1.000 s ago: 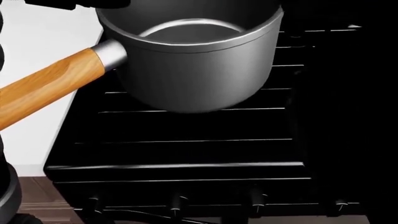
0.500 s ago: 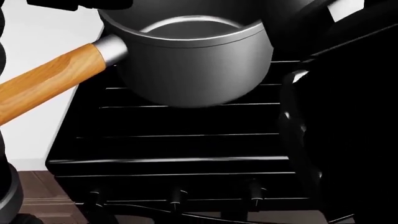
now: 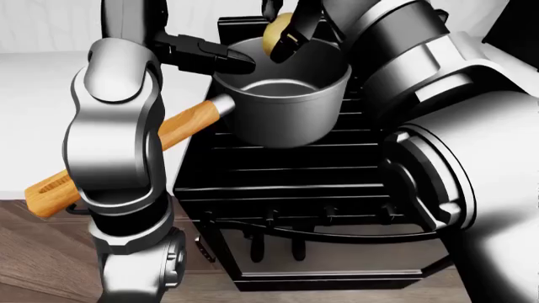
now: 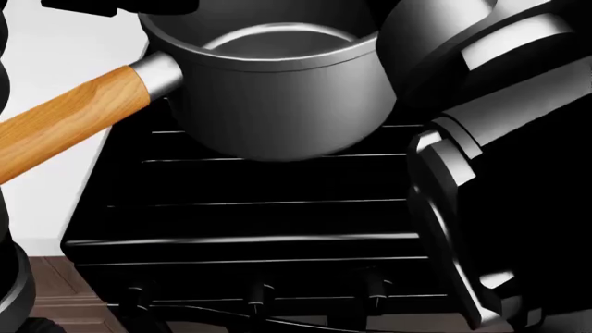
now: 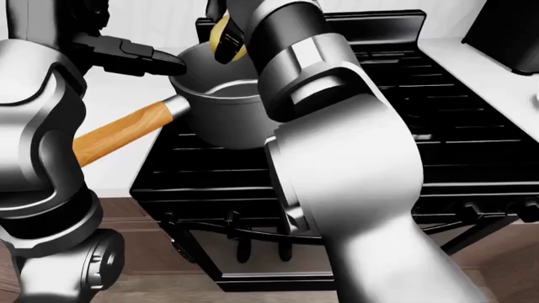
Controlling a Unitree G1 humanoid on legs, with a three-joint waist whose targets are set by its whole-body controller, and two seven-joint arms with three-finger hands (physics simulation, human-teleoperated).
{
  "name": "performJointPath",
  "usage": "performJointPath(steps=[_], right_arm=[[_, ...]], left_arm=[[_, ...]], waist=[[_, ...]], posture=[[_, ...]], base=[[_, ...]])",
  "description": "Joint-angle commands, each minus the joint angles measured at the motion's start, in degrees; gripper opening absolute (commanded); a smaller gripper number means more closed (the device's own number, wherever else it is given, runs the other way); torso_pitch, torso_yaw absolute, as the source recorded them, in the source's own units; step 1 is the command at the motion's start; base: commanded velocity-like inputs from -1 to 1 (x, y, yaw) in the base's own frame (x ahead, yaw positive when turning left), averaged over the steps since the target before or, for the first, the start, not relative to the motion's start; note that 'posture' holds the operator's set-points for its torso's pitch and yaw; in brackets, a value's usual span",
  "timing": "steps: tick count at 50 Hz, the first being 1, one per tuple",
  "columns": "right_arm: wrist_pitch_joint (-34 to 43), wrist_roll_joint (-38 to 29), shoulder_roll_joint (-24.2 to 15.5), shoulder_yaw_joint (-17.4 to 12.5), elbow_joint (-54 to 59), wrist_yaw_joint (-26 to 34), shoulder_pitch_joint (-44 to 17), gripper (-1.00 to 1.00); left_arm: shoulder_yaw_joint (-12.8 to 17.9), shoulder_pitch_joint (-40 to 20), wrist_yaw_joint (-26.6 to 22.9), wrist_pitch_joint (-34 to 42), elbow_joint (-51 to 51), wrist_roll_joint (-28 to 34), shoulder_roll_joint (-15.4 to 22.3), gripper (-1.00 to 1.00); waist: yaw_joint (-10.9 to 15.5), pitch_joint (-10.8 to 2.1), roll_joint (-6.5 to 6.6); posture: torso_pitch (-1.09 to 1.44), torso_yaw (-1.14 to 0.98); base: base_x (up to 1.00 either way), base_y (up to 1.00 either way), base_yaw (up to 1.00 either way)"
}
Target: Pick the potato from the plate and place it in the pan.
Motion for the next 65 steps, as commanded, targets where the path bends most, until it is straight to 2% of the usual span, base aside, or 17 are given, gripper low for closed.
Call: performJointPath(steps=[1,11,35,36,37,38,55,65], right_arm=[[-0.8,-1.2,-0.9,-0.1,-2.4,-0.9,-2.4,-1.0],[-0.5,-4.0,-1.0,0.0,-2.2,-0.2,-1.1,-1.0],[0.0,-5.3,-0.7,-0.6,-2.2,0.6,0.3,-1.0],[0.1,-5.3,-0.7,-0.6,-2.3,0.7,0.3,-0.75],[0.1,-5.4,-0.7,-0.6,-2.2,0.8,0.3,0.18],[0.2,-5.5,-0.7,-0.5,-2.2,1.1,0.3,1.0],[0.0,-6.0,-0.8,-0.6,-2.2,1.9,0.3,1.0],[-1.3,-5.4,-1.0,-1.3,-2.2,-1.4,-0.1,1.0]], left_arm=[[0.6,-1.9,0.3,-1.7,-1.2,0.4,0.6,1.0],[0.4,-1.9,0.4,-1.7,-1.1,0.6,0.4,1.0],[0.2,-1.8,0.3,-2.0,-1.0,0.9,0.1,1.0],[0.3,-1.8,0.3,-2.0,-1.0,0.9,0.1,1.0],[0.2,-1.8,0.3,-1.9,-1.1,0.9,0.1,1.0],[0.2,-1.8,0.3,-1.8,-1.2,0.9,0.1,1.0],[0.2,-1.8,0.3,-2.1,-0.9,1.1,-0.1,1.0],[0.2,-1.9,0.2,-1.9,-1.0,1.2,-0.1,1.0]], waist=[[0.0,-1.96,0.14],[0.0,-2.03,0.01],[0.0,-2.1,0.0],[0.0,-2.1,-0.01],[0.1,-2.09,-0.01],[0.1,-2.08,-0.01],[0.1,-2.1,0.02],[0.1,-2.11,0.01]], posture=[[0.0,0.0],[0.0,0.0],[0.0,0.0],[0.0,0.0],[0.0,0.0],[0.0,0.0],[0.0,0.0],[0.0,0.0]], base=[[0.0,0.0,0.0],[0.0,0.0,0.0],[0.0,0.0,0.0],[0.0,0.0,0.0],[0.0,0.0,0.0],[0.0,0.0,0.0],[0.0,0.0,0.0],[0.0,0.0,0.0]])
